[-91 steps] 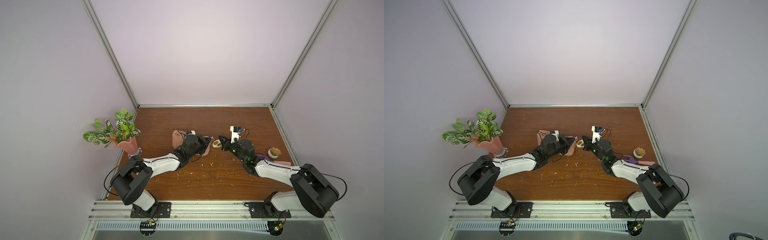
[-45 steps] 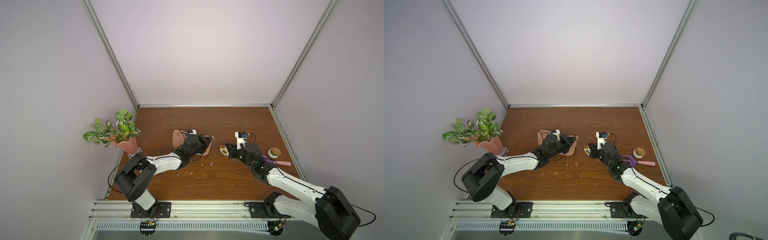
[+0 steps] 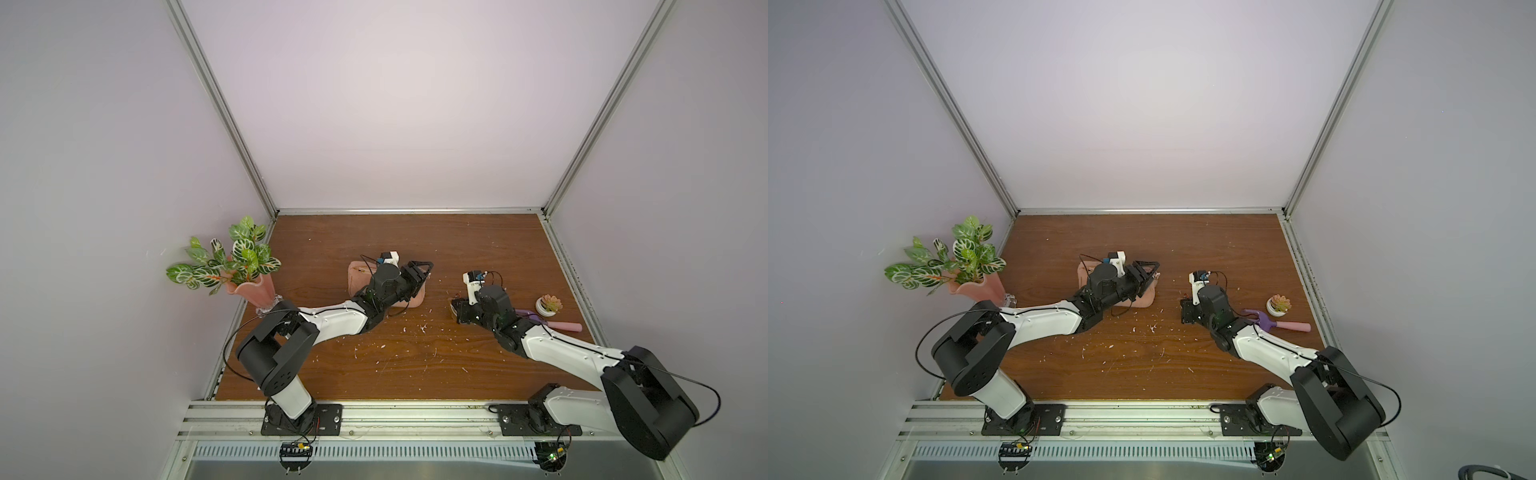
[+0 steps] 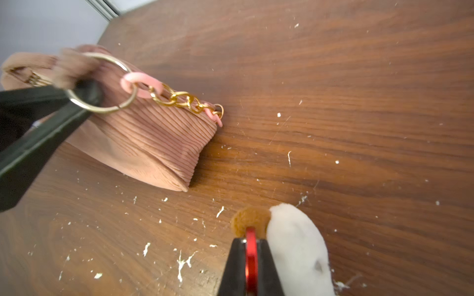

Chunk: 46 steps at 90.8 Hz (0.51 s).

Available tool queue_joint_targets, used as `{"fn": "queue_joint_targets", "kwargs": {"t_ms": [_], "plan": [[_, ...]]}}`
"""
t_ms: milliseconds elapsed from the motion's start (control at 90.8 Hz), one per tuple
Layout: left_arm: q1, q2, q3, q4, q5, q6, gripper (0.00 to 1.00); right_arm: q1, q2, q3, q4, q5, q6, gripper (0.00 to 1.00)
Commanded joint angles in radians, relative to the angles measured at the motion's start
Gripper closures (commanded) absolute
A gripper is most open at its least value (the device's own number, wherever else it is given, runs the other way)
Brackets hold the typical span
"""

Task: Remove the decoration from the bag
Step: Place the decoration item at the center of the board.

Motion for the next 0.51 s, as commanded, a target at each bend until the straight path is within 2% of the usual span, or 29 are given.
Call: {"fn": "queue_joint_targets", "kwargs": {"t_ms": [0, 77, 121, 209, 330, 495], "plan": [[0.01, -0.04, -0.009, -0.029, 0.001, 0.051, 0.21, -0.014, 0.044, 0.07, 0.019, -0.04, -0.019, 1.0], [0.01, -0.061, -0.002, -0.06, 0.001, 0.082, 0.06, -0.023, 0.091, 0.097, 0.025, -0.048, -0.02, 1.0], [0.01, -0.071, 0.004, -0.083, 0.001, 0.099, 0.01, -0.028, 0.115, 0.11, 0.028, -0.05, -0.02, 1.0], [0.01, -0.098, 0.016, -0.122, -0.007, 0.128, 0.0, -0.037, 0.157, 0.137, 0.035, -0.052, -0.016, 1.0], [0.01, -0.135, 0.025, -0.165, -0.016, 0.148, 0.0, -0.047, 0.207, 0.175, 0.034, -0.058, -0.017, 0.89], [0.01, -0.17, 0.044, -0.2, -0.022, 0.168, 0.0, -0.063, 0.24, 0.239, -0.014, -0.059, -0.033, 0.61]]}}
